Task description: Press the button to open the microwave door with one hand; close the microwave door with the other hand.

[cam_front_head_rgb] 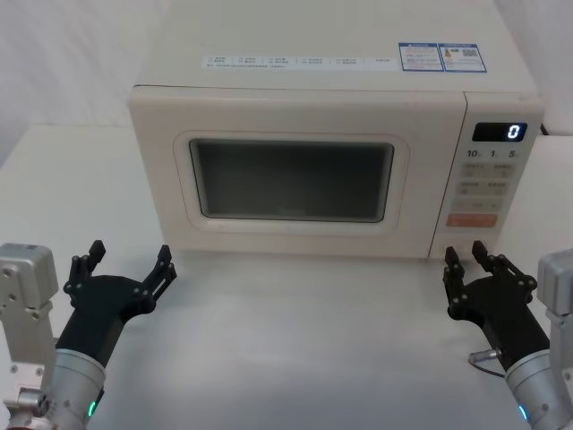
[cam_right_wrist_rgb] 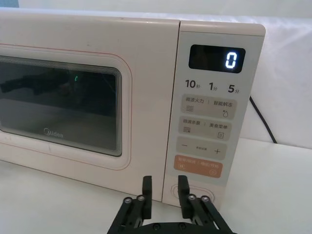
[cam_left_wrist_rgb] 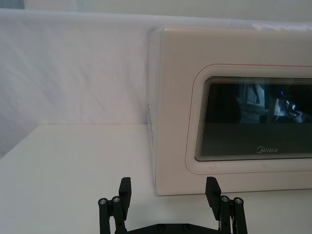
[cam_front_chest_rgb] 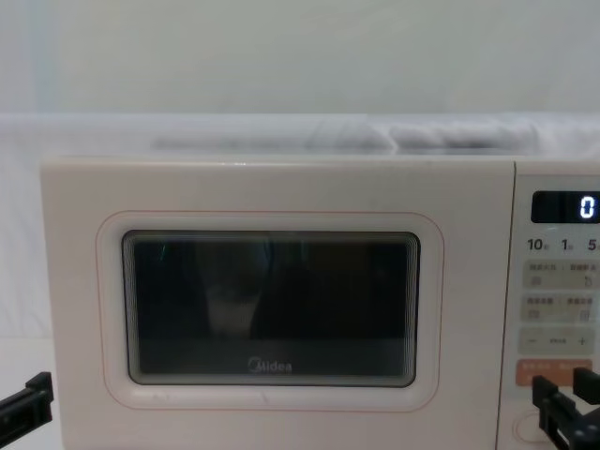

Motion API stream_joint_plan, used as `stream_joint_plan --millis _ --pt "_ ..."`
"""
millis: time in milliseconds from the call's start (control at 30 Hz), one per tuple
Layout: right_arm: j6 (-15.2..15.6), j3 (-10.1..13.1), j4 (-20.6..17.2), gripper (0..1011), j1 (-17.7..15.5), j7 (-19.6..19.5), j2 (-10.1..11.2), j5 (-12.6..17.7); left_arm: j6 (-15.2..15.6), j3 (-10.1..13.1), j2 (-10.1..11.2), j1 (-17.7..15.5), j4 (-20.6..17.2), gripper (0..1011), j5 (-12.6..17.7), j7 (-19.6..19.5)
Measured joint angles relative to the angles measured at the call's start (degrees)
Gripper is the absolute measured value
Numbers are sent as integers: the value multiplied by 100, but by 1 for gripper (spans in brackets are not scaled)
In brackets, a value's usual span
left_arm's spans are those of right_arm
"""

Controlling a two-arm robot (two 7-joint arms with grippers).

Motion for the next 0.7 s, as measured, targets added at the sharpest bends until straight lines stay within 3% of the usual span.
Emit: stream_joint_plan --millis 400,700 --pt "0 0 0 10 0 0 0 0 0 0 0 0 0 1001 0 0" --pt "0 0 0 0 0 1 0 0 0 0 0 0 0 1001 0 0"
